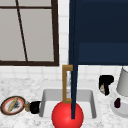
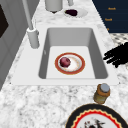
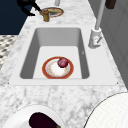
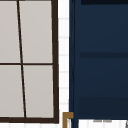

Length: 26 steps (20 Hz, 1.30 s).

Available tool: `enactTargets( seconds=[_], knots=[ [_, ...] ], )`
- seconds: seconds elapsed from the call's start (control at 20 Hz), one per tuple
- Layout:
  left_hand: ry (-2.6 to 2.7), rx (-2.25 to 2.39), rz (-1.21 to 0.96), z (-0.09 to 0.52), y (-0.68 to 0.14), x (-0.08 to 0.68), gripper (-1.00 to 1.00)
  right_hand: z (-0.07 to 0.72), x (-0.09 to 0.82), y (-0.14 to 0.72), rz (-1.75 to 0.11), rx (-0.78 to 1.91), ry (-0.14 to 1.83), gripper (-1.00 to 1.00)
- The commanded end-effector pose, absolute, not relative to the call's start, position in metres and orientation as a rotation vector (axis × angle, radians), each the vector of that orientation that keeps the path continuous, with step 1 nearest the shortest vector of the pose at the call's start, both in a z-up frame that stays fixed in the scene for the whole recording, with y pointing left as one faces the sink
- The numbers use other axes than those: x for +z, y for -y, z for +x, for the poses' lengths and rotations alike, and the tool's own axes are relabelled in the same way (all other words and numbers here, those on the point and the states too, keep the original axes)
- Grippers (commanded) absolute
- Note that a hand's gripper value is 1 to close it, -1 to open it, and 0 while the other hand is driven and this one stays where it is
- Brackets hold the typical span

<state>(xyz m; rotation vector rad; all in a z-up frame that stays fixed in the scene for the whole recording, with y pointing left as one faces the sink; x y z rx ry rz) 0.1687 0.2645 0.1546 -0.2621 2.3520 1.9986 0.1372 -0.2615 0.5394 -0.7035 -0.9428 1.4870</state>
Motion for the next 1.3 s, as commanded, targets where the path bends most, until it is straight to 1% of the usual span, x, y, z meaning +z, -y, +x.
enactTargets(
  seconds=[0.0, 0.6, 0.75, 1.05, 1.25],
  knots=[
    [-2.352, 1.999, -0.262, 0.169, -0.265, 0.155, 0.0, 0.128, 0.527, 0.292, -0.704, 1.471, 0.94, 1.0],
    [-2.352, 1.999, -0.262, 0.169, -0.265, 0.155, 0.0, 0.112, 0.466, 0.39, -0.709, 1.465, 0.935, 1.0],
    [-2.352, 1.999, -0.262, 0.169, -0.265, 0.155, 0.0, 0.113, 0.452, 0.408, -0.752, 1.436, 0.952, 1.0],
    [-2.352, 1.999, -0.262, 0.169, -0.265, 0.155, 0.0, 0.12, 0.42, 0.446, -0.778, 1.46, 0.947, 1.0],
    [-2.352, 1.999, -0.262, 0.169, -0.265, 0.155, 0.0, 0.133, 0.392, 0.449, -0.798, 1.438, 0.863, 1.0]
  ],
)
